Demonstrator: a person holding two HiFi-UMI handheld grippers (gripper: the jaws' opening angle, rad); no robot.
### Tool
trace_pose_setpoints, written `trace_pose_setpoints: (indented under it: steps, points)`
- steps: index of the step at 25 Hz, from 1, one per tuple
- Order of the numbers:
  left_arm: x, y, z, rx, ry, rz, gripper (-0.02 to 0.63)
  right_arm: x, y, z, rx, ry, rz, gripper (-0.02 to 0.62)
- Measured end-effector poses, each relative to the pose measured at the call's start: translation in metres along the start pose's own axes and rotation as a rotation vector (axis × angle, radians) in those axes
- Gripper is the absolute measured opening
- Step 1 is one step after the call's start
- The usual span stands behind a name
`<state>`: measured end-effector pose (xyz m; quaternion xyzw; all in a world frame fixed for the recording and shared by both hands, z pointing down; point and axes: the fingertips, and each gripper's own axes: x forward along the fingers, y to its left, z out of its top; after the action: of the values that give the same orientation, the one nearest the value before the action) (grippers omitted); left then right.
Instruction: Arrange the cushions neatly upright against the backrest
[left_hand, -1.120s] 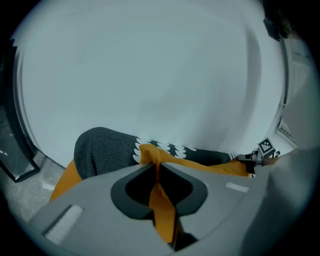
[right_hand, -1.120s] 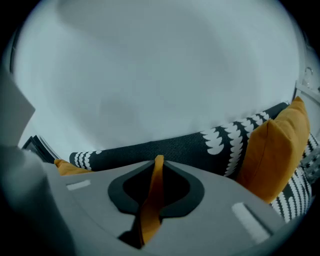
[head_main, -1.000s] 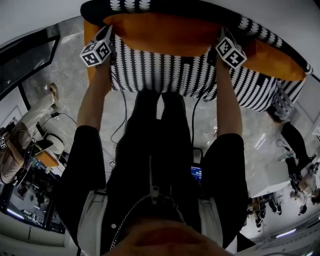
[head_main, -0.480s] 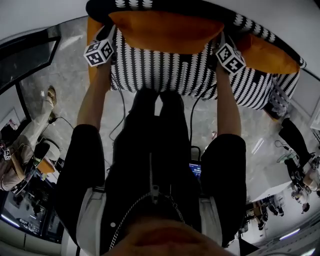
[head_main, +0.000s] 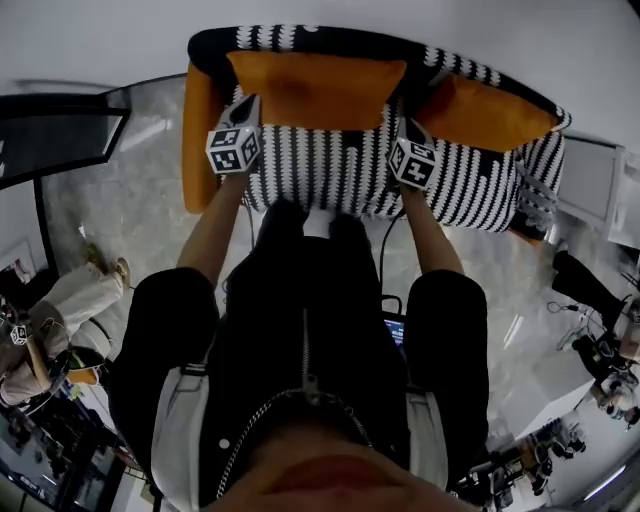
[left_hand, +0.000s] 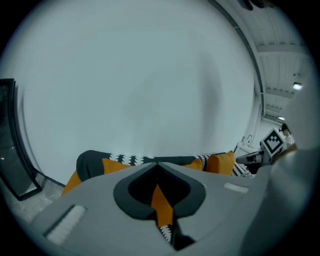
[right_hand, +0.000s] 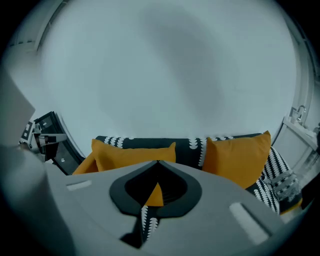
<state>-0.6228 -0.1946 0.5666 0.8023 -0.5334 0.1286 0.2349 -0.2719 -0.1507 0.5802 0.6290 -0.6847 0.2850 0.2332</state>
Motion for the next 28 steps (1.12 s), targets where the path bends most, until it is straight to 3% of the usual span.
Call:
trace_pose_setpoints:
  steps: [4, 10, 17, 21, 28]
  points:
    - [-0.027, -0.058, -0.02, -0.014, -0.004, -0.009, 0.011, -0.038, -0.013, -0.007, -0.061, -0.047, 0.04, 0.003]
    - [-0.08, -0.163, -0.064, -0.032, 0.003, 0.014, 0.011, -0.132, -0.045, -0.026, -0.042, -0.145, 0.122, 0.002]
    - [-0.134, -0.27, -0.066, 0.028, -0.062, 0.025, 0.011, -0.214, -0.076, -0.062, -0.096, -0.196, 0.127, 0.002]
    - [-0.166, -0.316, -0.076, 0.023, -0.095, 0.009, 0.011, -0.253, -0.093, -0.092, -0.065, -0.198, 0.106, 0.002]
    - [-0.204, -0.369, -0.127, 0.055, -0.089, -0.034, 0.011, -0.304, -0.091, -0.141, -0.085, -0.197, 0.114, 0.002]
